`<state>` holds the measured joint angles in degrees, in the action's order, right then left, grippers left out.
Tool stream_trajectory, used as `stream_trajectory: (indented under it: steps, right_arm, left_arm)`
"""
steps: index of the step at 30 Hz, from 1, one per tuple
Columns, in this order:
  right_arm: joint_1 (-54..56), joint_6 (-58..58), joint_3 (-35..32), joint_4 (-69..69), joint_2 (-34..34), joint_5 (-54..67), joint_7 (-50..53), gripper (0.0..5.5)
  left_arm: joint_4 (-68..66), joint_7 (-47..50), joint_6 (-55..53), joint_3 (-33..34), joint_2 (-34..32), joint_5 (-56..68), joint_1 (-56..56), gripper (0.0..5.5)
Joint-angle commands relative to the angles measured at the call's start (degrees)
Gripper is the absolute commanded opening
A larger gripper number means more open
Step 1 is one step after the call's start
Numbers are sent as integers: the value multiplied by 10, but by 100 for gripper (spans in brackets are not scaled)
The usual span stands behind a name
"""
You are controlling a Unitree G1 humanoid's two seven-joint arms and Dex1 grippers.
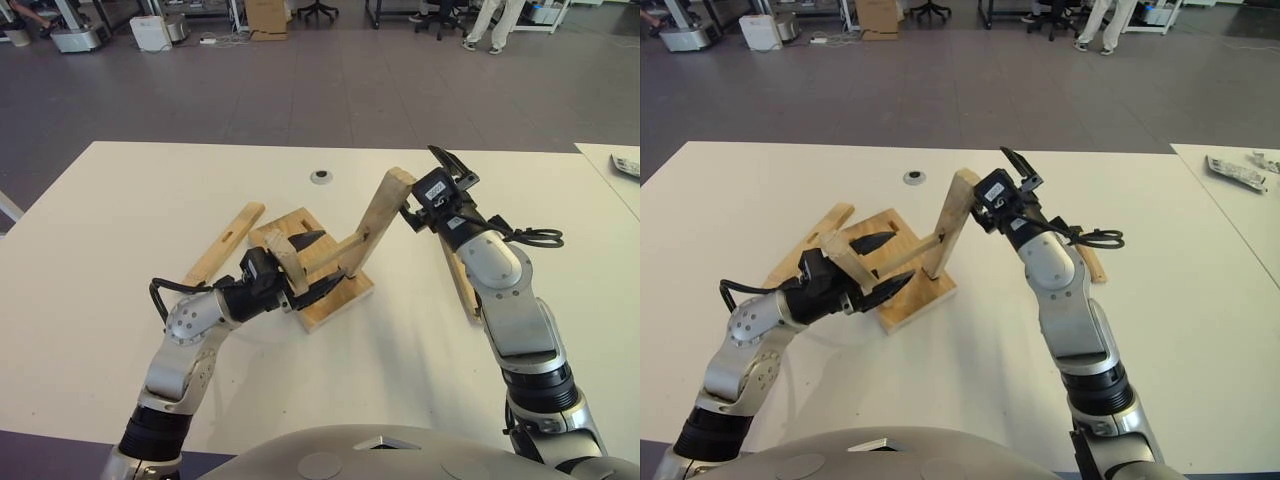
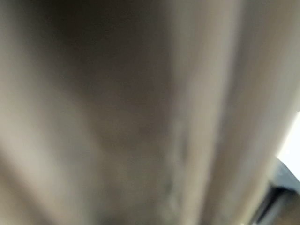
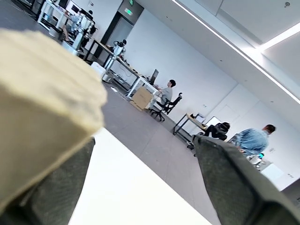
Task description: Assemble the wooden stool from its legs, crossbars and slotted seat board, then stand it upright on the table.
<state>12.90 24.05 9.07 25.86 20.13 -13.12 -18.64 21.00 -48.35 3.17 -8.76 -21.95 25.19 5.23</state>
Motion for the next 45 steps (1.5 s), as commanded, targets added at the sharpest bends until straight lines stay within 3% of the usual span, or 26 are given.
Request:
stream_trajectory:
  steps: [1,5,8,11,14,17,19,23,25,29,35,41,45]
  right_arm:
    - [19,-49,-75,-77,52,23,-11,389]
    - [41,-61,-123,-80,74,53,-19,389]
    - [94,-5,-184,-40,40,158,-23,389]
    - [156,69,-232,-1,-9,289,-10,389]
    - [204,121,-257,8,-54,383,26,389]
    - [238,132,-230,-4,-93,419,49,389]
    - [222,140,-201,-13,-117,427,58,389]
    - [115,146,-98,-48,-146,403,50,389]
    - [102,147,-77,-52,-147,399,48,389]
    - [111,145,-88,-59,-138,398,53,389]
    - [119,133,-89,-61,-130,394,51,389]
    - [209,183,-202,-34,-107,555,28,389]
    - [204,262,-253,-34,-60,667,28,389]
  left_arm:
    - [42,-25,-19,34,-49,30,46,354]
    - [83,-48,-71,118,-127,95,61,354]
    - [112,5,-165,185,-162,224,-34,354]
    - [133,133,-202,248,-149,445,-166,354]
    - [146,248,-192,265,-125,574,-284,354]
    - [142,278,-197,261,-117,544,-297,354]
    - [144,245,-253,247,-158,521,-229,354]
    - [142,140,-344,120,-270,331,-21,354]
    - [128,112,-350,52,-273,264,38,354]
    - [74,113,-318,32,-207,211,39,354]
    - [48,93,-293,42,-171,166,15,354]
    - [51,80,-284,6,-120,128,-15,354]
    - [82,60,-297,7,-120,142,-8,354]
